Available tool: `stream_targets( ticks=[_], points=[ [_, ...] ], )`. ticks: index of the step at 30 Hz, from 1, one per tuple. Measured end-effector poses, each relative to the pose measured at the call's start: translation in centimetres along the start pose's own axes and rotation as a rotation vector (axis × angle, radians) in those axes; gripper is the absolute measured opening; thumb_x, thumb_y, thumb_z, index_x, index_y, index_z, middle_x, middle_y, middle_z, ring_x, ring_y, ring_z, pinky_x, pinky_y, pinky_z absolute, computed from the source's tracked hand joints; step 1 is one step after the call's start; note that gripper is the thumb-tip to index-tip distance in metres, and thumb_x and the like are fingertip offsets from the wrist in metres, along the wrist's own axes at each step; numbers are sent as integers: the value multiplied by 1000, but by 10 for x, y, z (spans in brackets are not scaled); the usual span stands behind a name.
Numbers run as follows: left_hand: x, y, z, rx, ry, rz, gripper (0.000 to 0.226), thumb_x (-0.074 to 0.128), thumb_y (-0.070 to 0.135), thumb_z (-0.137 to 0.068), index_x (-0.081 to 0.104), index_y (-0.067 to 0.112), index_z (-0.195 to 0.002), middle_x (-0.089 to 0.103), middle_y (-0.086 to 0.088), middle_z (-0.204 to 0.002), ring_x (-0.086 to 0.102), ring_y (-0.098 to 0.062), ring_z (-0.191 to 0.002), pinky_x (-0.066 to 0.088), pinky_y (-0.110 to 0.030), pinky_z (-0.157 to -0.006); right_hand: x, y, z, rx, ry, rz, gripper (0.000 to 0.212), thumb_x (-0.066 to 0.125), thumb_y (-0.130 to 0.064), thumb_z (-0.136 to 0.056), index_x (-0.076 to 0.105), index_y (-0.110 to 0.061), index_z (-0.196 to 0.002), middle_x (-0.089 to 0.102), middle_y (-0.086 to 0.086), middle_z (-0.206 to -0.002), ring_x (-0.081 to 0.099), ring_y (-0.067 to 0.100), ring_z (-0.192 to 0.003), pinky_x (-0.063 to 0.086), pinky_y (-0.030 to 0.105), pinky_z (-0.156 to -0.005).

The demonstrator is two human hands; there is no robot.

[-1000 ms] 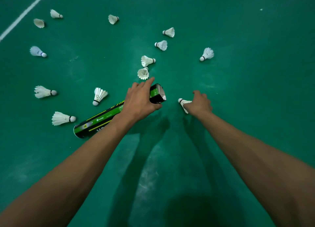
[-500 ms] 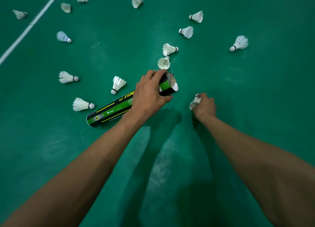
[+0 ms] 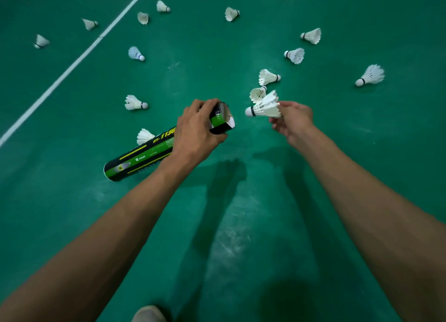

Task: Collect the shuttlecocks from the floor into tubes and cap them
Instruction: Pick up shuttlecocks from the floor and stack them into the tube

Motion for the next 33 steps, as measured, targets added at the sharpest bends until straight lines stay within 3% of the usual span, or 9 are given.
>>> stream_targets(
  ticks=[4, 6, 9, 11, 15, 20, 25, 30, 33],
  points=[
    [-25, -15, 2, -24, 14, -25, 77, 84, 34, -70, 56, 25, -141, 58, -6, -126, 56, -34, -111, 48, -47, -95, 57, -50, 31, -147, -227, -33, 8, 64, -2, -95, 66, -10, -94, 71, 12, -84, 61, 16, -54, 49, 25, -48],
    [-31, -15, 0, -23, 18, -21, 75, 82, 38, -67, 58, 25, -137, 59, -4, -120, 57, -33, -107, 50, -47, -92, 84, -58, 47, -327, -273, 212, 7, 73, -7, -89, 71, -14, -86, 73, 6, -82, 66, 16, -63, 53, 28, -52],
    [-34, -18, -4, -31, 21, 22, 77, 80, 42, -62, 59, 23, -133, 60, -3, -115, 59, -31, -104, 51, -46, -89, 114, -55, 66, -550, -254, 685, 13, 75, -22, -85, 79, -19, -98, 78, 0, -98, 71, 15, -96, 54, 28, -86],
    [-35, -25, -9, -37, 33, 59, 80, 84, 40, -63, 59, 20, -136, 60, -4, -117, 60, -29, -105, 51, -42, -91, 113, -61, 71, -590, -189, 716, 31, 68, -26, -92, 74, -16, -120, 74, 2, -120, 66, 17, -115, 46, 29, -104],
    [-40, -43, -18, -34, 46, 114, 79, 87, 37, -66, 59, 21, -138, 60, -4, -118, 60, -27, -107, 50, -40, -93, 96, -93, 73, -735, -43, 533, 23, 60, -25, -89, 78, -11, -91, 77, 1, -86, 73, 17, -81, 57, 43, -87],
    [-38, -35, -32, 93, 6, 120, 73, 83, 38, -66, 61, 22, -133, 62, -4, -115, 61, -31, -103, 52, -45, -88, 135, -73, 95, -602, -401, 786, 60, 44, -58, -100, 72, -16, -67, 74, -4, -75, 68, 18, -75, 54, 35, -79],
    [-45, -43, -46, 140, 27, 114, 69, 72, 43, -66, 62, 25, -131, 62, -5, -112, 60, -34, -99, 51, -49, -85, 171, -56, 95, -405, -381, 793, 71, 28, -82, -89, 66, -33, -54, 64, -2, -74, 58, 18, -75, 45, 34, -80],
    [-53, -56, -41, 192, 109, 153, 62, 68, 40, -69, 65, 27, -130, 63, -4, -111, 57, -34, -93, 49, -45, -82, 205, -38, 99, -296, -470, 557, 51, 41, -60, -101, 69, -19, -111, 71, 0, -112, 65, 8, -103, 48, 14, -78],
    [-57, -66, -42, 214, 110, 225, 65, 70, 40, -70, 63, 28, -133, 65, -5, -119, 60, -35, -97, 51, -49, -87, 221, -33, 100, -225, -490, 578, 41, 42, -55, -103, 67, -23, -108, 68, -4, -110, 62, 8, -102, 46, 22, -81]
  ],
)
Point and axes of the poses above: each hand's wrist, its own z-axis away from the middle knuckle, its own x-axis out of the palm, y = z × x, the point moved 7 cm from there along -z, towards the middle knuckle
